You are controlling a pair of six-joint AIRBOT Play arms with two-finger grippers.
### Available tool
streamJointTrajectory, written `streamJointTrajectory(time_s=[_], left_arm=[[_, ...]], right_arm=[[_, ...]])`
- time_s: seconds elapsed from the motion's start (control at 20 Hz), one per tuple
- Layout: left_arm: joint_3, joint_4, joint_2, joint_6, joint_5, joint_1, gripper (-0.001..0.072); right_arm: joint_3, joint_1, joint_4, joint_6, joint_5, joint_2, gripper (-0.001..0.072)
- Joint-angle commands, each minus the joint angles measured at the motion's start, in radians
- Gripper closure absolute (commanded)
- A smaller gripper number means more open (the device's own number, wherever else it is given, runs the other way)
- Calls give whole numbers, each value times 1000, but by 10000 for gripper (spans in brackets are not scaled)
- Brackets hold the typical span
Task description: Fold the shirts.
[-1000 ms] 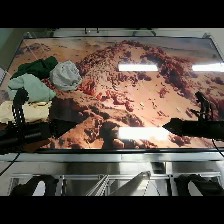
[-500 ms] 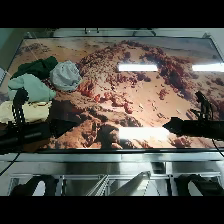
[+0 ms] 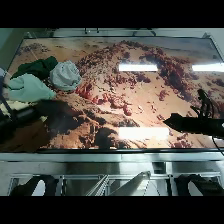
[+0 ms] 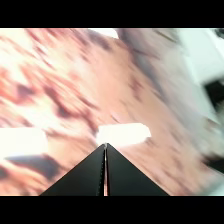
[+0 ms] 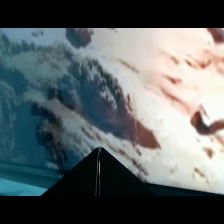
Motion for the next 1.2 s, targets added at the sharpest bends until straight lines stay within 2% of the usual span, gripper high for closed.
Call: streamJointTrajectory(time_s=[0.0, 0.05, 0.1, 0.2, 0.25, 0.3, 0.35, 0.45, 0.55, 0.7, 0.85, 0.9, 0.95, 1.0, 1.05, 1.15], left_arm=[[215, 245, -172, -13, 157, 73, 707], [282, 248, -256, -19, 149, 95, 706], [350, 246, -354, -21, 149, 111, 707], [475, 233, -551, -21, 152, 129, 707], [542, 232, -656, -20, 150, 125, 682], [607, 234, -753, -20, 140, 111, 366], [681, 238, -854, -22, 131, 94, -13], [832, 253, -1039, -17, 110, 53, -13], [982, 349, -1188, -49, 103, 13, -12], [1194, 569, -1355, -225, 99, -35, -12], [1323, 668, -1455, -299, 28, -66, -10], [1363, 668, -1477, -299, -30, -69, 46], [1403, 661, -1491, -304, -94, -71, 252], [1445, 640, -1496, -310, -161, -77, 591], [1482, 610, -1490, -315, -216, -77, 705], [1498, 468, -1439, -311, -261, -85, 688]], right_arm=[[0, -1, -5, -1, -153, -40, 586], [1, -1, -5, -1, -189, -61, 393], [1, -1, -4, -1, -228, -86, 321], [1, -1, -4, -1, -296, -137, 323], [2, -1, -4, -1, -320, -157, 322], [2, -1, -4, -1, -348, -175, 322], [2, -1, -4, -1, -372, -188, 322], [2, -1, -4, -1, -409, -203, 322], [2, -1, -4, 0, -422, -206, 322], [2, -1, -4, -1, -422, -206, 323], [2, -1, -4, -1, -422, -206, 323], [2, -1, -4, -1, -422, -206, 325], [2, -1, -5, -1, -422, -206, 332], [2, -1, -4, -1, -422, -206, 332], [2, -1, -4, -1, -422, -206, 363], [2, -1, -5, -5, -422, -206, 485]])
